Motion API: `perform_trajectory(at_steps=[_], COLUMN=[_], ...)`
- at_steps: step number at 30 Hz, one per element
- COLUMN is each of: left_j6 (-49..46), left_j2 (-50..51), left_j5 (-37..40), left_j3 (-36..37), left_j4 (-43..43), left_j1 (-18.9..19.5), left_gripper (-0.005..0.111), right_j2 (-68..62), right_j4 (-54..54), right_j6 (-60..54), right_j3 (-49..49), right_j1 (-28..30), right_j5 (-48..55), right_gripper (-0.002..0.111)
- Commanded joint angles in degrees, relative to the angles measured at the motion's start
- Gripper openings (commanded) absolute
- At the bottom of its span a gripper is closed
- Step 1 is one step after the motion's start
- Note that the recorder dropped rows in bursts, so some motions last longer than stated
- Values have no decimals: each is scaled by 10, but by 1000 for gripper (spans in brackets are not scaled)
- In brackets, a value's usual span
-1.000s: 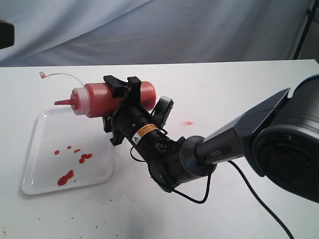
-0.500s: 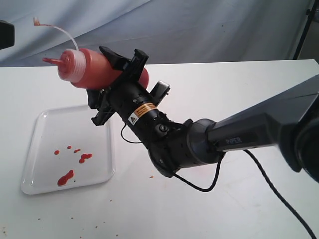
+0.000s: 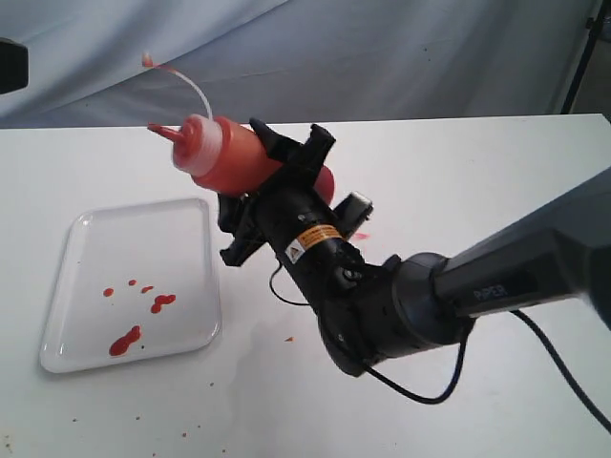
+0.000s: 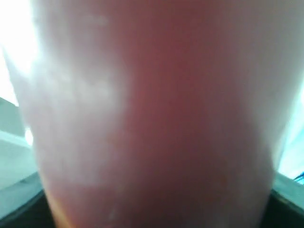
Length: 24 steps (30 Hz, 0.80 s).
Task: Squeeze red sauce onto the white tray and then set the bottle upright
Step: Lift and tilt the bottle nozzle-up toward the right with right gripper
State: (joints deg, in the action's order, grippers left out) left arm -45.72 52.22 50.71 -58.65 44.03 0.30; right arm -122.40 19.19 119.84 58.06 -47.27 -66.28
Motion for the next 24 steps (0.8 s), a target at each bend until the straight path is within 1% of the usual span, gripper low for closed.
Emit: perform_trajectory(at_steps=[1, 6, 11, 16, 19, 21, 24], left_j6=[7, 7, 7, 7, 5, 5, 5], left_j2=[-2, -2, -2, -2, -2, -2, -2], left_j5=[1, 1, 2, 7, 9, 11, 13], left_j3=[5, 5, 5, 5, 5, 5, 5], left_j4=[14, 14, 14, 14, 14, 14, 14], left_j1=[-3, -3, -3, -3, -3, -3, -3], left_gripper=[96, 96, 96, 96, 96, 96, 96], right_j2=[64, 127, 172, 208, 231, 245, 268], right_j4=[-21, -21, -39, -54, -82, -97, -97], right_j6=[-3, -3, -6, -32, -73, -81, -117], right_j3=[-47, -95, -171, -218, -235, -243, -255], right_j1=[-1, -1, 0, 0, 0, 0, 0], right_j5=[-37, -37, -37, -37, -37, -37, -37], right_gripper=[0, 0, 0, 0, 0, 0, 0])
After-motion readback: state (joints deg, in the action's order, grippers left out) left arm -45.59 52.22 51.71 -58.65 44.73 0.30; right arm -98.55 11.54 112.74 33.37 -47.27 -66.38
